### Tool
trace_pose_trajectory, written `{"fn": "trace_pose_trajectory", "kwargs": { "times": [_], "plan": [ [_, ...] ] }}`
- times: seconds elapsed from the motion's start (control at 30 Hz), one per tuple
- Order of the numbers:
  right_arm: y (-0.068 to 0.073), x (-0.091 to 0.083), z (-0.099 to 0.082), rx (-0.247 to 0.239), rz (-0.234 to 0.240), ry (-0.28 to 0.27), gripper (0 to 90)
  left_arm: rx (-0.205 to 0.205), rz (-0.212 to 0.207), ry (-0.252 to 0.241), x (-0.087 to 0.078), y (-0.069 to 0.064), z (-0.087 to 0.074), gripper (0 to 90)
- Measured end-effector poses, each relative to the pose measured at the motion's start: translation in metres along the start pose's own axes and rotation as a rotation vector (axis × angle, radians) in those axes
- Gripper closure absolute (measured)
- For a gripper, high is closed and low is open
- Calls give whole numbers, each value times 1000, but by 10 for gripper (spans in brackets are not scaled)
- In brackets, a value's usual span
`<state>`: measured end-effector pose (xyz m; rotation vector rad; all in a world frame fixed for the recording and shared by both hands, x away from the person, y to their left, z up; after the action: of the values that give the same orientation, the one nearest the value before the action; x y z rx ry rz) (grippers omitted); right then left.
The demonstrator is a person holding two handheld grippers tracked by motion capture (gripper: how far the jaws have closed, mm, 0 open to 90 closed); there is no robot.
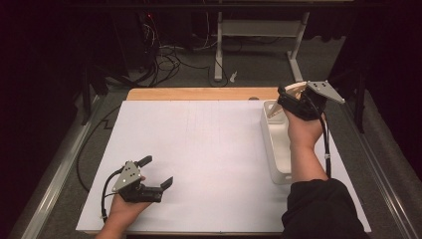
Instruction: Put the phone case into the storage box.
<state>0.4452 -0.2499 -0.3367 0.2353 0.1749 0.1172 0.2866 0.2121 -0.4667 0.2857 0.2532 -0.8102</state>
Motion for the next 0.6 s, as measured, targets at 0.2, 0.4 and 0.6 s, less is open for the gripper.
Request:
{"fn": "trace_pose_trajectory", "kwargs": {
  "times": [0.2, 0.4, 0.6],
  "plan": [
    [-1, 10, -6, -9, -14, 15, 142, 13, -4, -11, -1, -2, 1, 3],
    [-1, 19, -11, -13, -35, 26, 142, 11, -2, -14, -2, -1, 1, 3],
    [-3, 28, -20, -18, -50, 58, 142, 12, -9, -20, -2, -1, 1, 3]
  ]
}}
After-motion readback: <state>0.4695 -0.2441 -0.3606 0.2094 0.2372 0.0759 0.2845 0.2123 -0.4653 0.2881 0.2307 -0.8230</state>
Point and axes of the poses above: each handheld gripper's, and its own axes: x roughly forward along the jaws, z roughly out of its top, y roughly to its left, the point moved 1 cm from there along x, roughly forward along the jaws, and after that the axes turned 11 degrees about x, right-handed, at the moved point
